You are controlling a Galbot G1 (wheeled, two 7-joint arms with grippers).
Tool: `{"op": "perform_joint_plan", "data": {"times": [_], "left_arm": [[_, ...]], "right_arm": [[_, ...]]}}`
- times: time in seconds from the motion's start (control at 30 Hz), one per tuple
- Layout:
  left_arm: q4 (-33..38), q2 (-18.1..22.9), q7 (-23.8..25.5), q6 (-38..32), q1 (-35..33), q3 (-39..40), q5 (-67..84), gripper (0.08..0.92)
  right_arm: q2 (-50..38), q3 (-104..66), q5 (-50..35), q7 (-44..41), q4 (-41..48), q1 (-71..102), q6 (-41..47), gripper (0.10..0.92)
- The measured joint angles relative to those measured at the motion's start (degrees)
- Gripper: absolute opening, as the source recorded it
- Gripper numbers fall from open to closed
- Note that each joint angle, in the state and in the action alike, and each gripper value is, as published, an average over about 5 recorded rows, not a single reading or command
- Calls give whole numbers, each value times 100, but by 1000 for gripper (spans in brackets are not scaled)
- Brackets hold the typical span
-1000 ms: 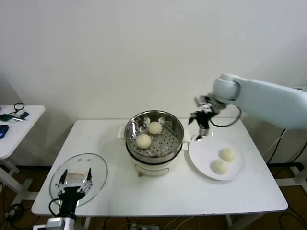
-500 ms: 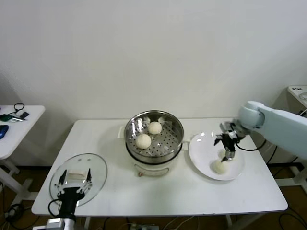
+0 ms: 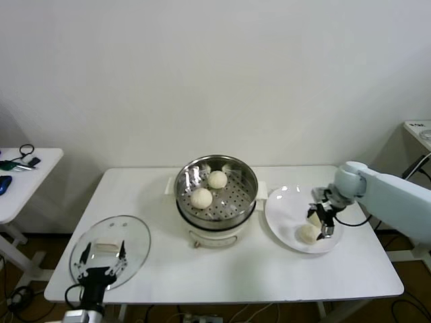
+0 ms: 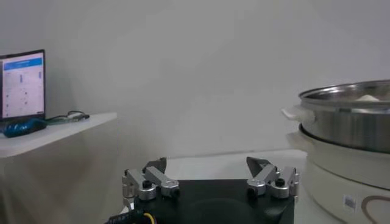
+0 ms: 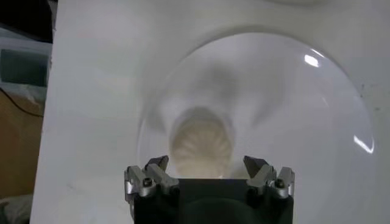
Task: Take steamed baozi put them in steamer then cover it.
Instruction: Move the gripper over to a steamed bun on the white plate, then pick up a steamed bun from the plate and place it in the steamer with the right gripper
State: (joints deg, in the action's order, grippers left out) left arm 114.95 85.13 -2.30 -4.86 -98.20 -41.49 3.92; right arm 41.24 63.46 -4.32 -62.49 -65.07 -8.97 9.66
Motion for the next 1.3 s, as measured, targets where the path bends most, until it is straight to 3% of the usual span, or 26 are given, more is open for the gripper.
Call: {"op": "perform_joint_plan", "data": {"times": [0.4,0.8,1.3], "left_arm": [[-101,16,-10,-1,54,-44,50,823],[-130,21,-11,-3,71,-56,42,823],[-168,21,-14,-28,68,-72,63,823]], "right_arm": [[300,-12,103,-88,396,120,-81,813],[520,200,-4,-139,612,-6,-115,684],[493,311,-51,-159,553,-173,-263,637]]}}
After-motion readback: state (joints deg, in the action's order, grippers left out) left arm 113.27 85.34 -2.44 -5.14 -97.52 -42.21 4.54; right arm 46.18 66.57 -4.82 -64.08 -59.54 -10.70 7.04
